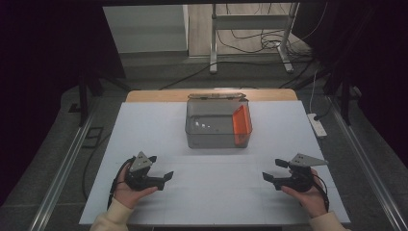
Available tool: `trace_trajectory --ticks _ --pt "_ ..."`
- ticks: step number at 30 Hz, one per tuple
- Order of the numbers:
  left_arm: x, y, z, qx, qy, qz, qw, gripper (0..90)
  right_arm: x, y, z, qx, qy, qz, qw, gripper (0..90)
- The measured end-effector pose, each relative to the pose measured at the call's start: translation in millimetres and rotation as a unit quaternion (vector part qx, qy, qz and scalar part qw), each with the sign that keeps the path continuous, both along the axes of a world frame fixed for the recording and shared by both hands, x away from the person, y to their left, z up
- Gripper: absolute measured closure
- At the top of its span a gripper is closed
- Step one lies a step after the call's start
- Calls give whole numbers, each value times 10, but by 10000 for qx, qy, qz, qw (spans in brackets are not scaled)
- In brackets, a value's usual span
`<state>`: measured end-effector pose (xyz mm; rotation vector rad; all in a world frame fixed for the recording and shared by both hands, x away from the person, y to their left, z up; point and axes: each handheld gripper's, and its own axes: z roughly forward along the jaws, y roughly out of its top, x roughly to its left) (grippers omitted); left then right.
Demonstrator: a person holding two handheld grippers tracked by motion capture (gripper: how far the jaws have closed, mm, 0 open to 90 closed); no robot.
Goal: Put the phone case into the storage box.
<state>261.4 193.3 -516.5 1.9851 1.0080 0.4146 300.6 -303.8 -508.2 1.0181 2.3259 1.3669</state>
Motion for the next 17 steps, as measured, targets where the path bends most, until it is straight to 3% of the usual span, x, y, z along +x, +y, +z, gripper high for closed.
trace_trajectory --ticks 17 --pt "7 1 -15 17 37 26 10000 118 -7 49 0 -99 -10 131 9999 196"
